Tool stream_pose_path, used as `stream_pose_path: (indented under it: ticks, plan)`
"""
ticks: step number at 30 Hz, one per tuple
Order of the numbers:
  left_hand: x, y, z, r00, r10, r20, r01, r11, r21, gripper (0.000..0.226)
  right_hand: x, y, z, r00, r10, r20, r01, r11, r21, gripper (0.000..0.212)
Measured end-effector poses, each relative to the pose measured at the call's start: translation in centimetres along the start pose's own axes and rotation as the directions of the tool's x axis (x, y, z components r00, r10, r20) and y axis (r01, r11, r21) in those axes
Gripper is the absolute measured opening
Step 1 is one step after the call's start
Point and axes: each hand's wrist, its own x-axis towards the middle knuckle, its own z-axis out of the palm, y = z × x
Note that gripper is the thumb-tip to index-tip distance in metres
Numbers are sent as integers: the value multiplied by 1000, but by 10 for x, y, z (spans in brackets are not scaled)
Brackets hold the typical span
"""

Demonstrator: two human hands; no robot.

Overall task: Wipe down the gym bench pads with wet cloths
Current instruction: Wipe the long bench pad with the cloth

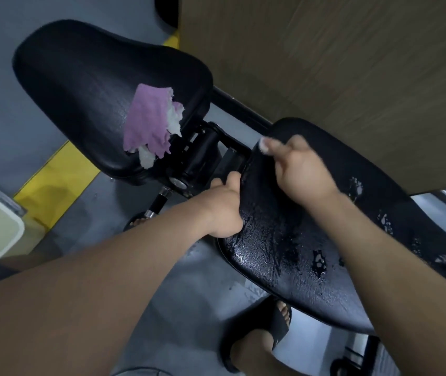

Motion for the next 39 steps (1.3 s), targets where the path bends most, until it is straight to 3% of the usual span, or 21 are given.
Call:
stream_pose_path:
  ticks: [3, 8, 15, 19, 21, 25, 28, 31, 35, 37, 39]
  plan:
    - [-1, 0, 2, 1000, 1, -10, 0, 1000, 15, 90, 12, 2, 1, 994, 102, -28, -102, 995, -11, 46]
    - [1, -2, 1, 1000, 11, 12, -12, 1000, 20, 91, -20, -20, 3, 995, -89, 37, 88, 996, 32, 54]
    - [1, 0, 4, 1000, 4, -10, -3, 999, 32, 88, 30, 11, 8, 981, 190, -45, -191, 982, -13, 47]
    - [5, 3, 1, 1000, 9, -11, -8, 998, 70, 91, 7, -10, 8, 999, 12, 42, -12, 1000, -1, 49]
    - [6, 7, 0, 1000, 14, -9, -13, 994, 106, 105, 14, 1, 6, 999, 6, 49, -6, 1000, -8, 52]
    - [6, 14, -6, 999, 31, 17, -33, 986, 166, 118, 50, 36, -1, 970, 244, 21, -241, 967, -79, 53]
    - [7, 16, -8, 999, 26, 25, -30, 982, 187, 118, 62, 34, -2, 931, 345, 116, -336, 937, -91, 54]
    - [10, 21, -7, 999, 6, 32, -13, 976, 217, 121, 58, 31, -6, 945, 231, 233, -218, 973, -82, 56]
    - [12, 24, -5, 1000, -9, 30, 2, 975, 222, 124, 58, 51, 2, 982, 19, 187, 1, 994, -106, 55]
    - [12, 24, -4, 1000, -1, 22, -4, 976, 219, 125, 55, 62, 8, 990, 38, 137, -29, 997, -66, 57]
    - [11, 24, -4, 1000, 3, 25, -9, 974, 224, 125, 52, 79, 5, 985, 159, 62, -159, 987, -13, 60]
